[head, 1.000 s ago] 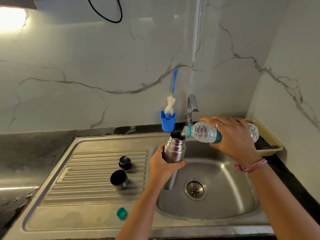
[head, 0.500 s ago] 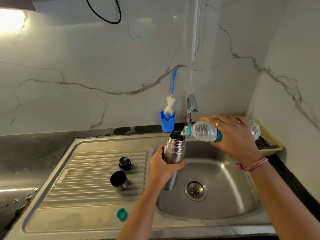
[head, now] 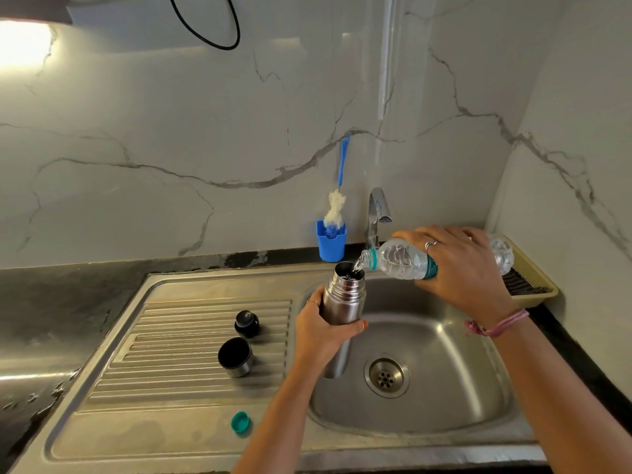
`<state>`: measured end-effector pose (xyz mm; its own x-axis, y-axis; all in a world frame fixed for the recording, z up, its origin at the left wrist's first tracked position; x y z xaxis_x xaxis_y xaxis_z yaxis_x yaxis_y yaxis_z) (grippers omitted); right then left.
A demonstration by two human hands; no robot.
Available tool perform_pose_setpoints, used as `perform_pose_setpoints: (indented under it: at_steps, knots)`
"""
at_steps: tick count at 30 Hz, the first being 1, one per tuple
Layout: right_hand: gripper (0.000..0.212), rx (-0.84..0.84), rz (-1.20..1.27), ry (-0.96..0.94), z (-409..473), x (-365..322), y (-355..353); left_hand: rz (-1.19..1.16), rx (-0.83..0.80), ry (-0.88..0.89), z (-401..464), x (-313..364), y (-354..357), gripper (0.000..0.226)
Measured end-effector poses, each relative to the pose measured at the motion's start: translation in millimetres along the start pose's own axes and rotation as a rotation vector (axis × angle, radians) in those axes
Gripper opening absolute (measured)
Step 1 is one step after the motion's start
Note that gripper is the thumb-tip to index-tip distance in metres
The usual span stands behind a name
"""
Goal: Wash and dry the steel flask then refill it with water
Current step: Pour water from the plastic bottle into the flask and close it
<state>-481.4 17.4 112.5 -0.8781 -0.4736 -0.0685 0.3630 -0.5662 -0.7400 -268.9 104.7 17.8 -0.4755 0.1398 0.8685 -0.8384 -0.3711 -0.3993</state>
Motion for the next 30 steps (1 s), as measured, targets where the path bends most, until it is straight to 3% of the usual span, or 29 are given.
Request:
perform_pose_setpoints:
  at_steps: [16, 30]
  knots:
    - [0.076, 0.015, -0.033, -0.011, 0.7, -3.2, -4.9, -0.004, -0.002, 0.001, -4.4, 4.5, -5.0, 0.060]
    - [0.073, 0.025, -0.045, -0.034, 0.2, -5.8, -5.5, -0.013, 0.010, -0.010, -5.7, -1.5, -4.6, 0.072]
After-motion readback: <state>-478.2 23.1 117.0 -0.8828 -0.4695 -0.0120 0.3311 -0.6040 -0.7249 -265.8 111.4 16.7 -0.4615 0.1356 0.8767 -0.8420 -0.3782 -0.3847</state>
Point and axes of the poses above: each hand's wrist, its own z-axis towards the middle knuckle, its own y-axis out of the palm, x = y × z, the point moved 2 cm from there along z, towards the middle knuckle, and after that the axes turned 15 degrees about y, right-handed, at the moved point
